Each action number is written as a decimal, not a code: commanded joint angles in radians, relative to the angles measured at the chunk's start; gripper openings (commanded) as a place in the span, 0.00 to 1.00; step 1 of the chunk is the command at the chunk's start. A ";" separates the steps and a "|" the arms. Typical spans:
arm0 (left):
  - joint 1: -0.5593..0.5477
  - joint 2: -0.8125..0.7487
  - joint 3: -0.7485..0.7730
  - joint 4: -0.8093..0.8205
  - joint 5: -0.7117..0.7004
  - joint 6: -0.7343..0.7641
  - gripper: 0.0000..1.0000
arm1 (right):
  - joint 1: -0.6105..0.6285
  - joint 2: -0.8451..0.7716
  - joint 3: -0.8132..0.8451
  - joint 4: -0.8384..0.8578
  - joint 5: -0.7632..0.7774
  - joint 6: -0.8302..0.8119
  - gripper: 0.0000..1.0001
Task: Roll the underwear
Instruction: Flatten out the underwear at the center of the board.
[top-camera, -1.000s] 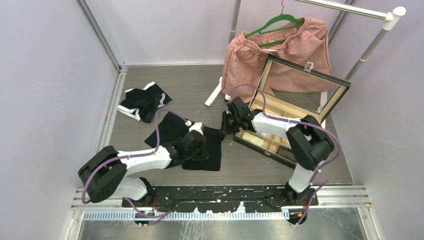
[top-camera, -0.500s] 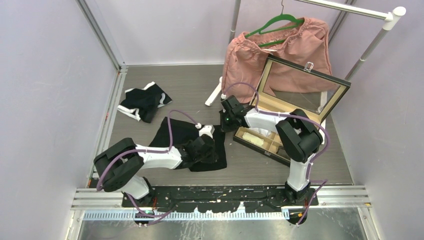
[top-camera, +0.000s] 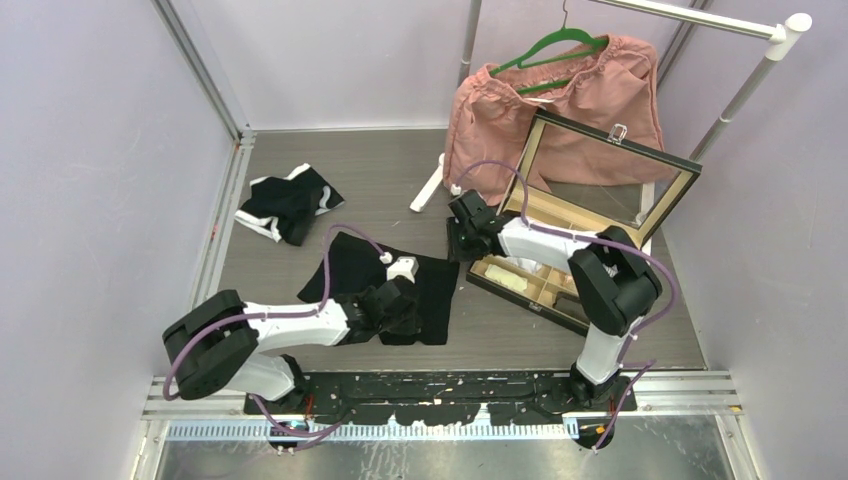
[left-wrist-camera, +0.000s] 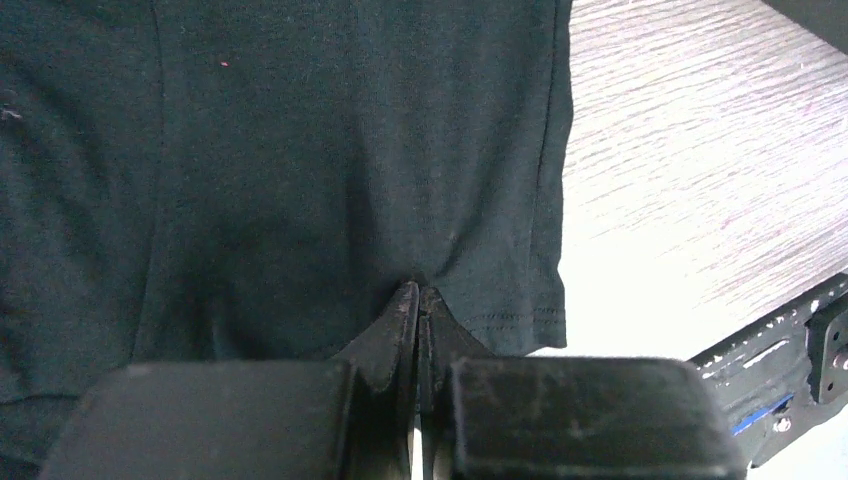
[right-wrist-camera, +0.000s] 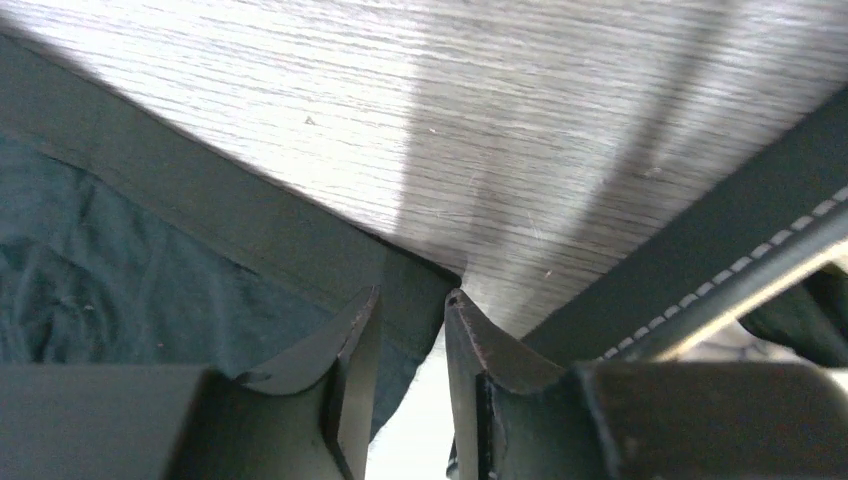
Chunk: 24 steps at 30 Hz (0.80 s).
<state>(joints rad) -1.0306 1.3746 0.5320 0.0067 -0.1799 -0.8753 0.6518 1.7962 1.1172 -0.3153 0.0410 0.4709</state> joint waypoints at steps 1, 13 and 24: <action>-0.006 -0.073 0.049 -0.119 -0.041 0.042 0.01 | -0.006 -0.114 -0.002 -0.007 0.015 0.025 0.38; -0.007 -0.183 0.040 -0.188 -0.139 0.068 0.09 | -0.011 -0.084 0.039 -0.159 0.070 0.092 0.42; 0.104 -0.124 0.005 -0.254 -0.294 -0.066 0.12 | -0.010 -0.089 0.034 -0.153 0.054 0.092 0.42</action>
<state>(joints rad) -0.9791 1.2491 0.5514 -0.1974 -0.3920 -0.8776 0.6441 1.7107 1.1278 -0.4458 0.0921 0.5526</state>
